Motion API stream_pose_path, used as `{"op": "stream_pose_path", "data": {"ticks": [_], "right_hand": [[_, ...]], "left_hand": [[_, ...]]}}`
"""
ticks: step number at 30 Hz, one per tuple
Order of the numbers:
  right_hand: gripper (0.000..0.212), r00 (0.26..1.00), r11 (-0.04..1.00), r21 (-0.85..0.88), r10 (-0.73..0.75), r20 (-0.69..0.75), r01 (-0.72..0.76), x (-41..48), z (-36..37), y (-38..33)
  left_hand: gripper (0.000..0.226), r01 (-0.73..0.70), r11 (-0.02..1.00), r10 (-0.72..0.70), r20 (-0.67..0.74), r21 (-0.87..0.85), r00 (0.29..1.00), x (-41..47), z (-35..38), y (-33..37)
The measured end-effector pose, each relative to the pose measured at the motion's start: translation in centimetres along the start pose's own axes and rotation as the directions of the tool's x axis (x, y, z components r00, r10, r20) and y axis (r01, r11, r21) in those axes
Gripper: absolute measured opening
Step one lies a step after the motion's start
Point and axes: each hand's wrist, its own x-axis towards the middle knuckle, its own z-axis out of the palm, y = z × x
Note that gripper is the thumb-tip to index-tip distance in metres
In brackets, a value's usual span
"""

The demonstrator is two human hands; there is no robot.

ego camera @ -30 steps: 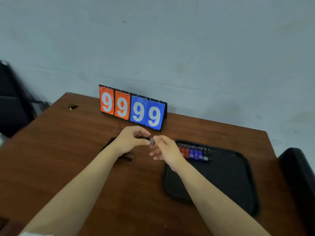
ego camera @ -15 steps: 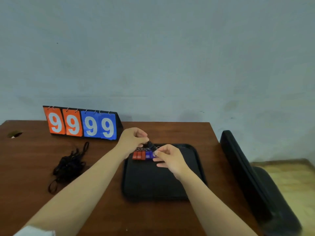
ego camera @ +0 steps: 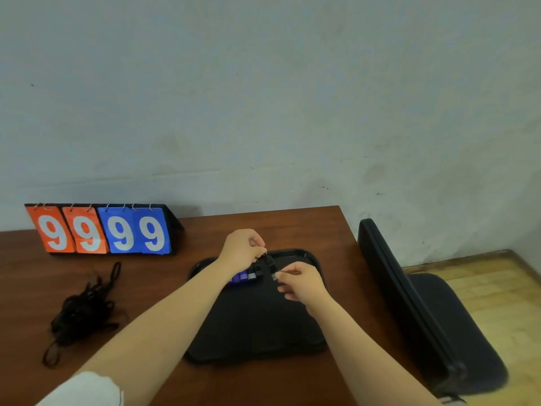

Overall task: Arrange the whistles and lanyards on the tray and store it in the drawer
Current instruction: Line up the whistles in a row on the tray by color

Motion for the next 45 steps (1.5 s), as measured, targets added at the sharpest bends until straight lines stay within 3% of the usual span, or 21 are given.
{"op": "stream_pose_path", "data": {"ticks": [8, 17, 28, 33, 36, 40, 45], "right_hand": [[0.005, 0.986, 0.983, 0.099, 0.158, -0.047, -0.153, 4.9, 1.7, 1.4], [0.005, 0.954, 0.956, 0.061, 0.292, -0.067, -0.288, 9.6, 2.9, 2.9], [0.006, 0.961, 0.958, -0.076, 0.272, -0.056, -0.276, 11.0, 3.6, 3.4], [0.011, 0.97, 0.962, -0.122, 0.239, -0.056, -0.244, 11.0, 3.7, 3.4], [0.019, 0.978, 0.959, -0.192, 0.197, -0.069, -0.207, 10.7, 3.6, 3.5], [0.012, 0.986, 0.97, -0.213, 0.092, -0.136, -0.12, 11.0, 3.5, 3.6], [0.017, 0.993, 0.971, -0.234, 0.019, -0.116, -0.046, 11.5, 3.9, 3.3]], "left_hand": [[0.006, -0.001, 0.994, -0.007, 0.071, 0.109, 0.997, 5.5, 1.8, -2.2], [0.009, -0.005, 0.96, -0.044, 0.165, 0.281, 0.985, 10.4, 4.5, -5.4], [0.009, 0.018, 0.977, -0.039, 0.094, 0.21, 0.995, 11.3, 5.2, -7.2], [0.011, 0.049, 0.995, -0.043, -0.068, 0.085, 0.997, 10.4, 3.2, -7.6], [0.01, 0.119, 0.993, -0.117, -0.203, -0.003, 0.972, 9.0, 0.5, -8.9], [0.01, 0.317, 0.936, -0.35, -0.307, -0.154, 0.885, 6.2, -3.1, -13.4], [0.011, 0.533, 0.843, -0.538, -0.169, -0.079, 0.826, 3.1, -4.1, -17.1]]}}
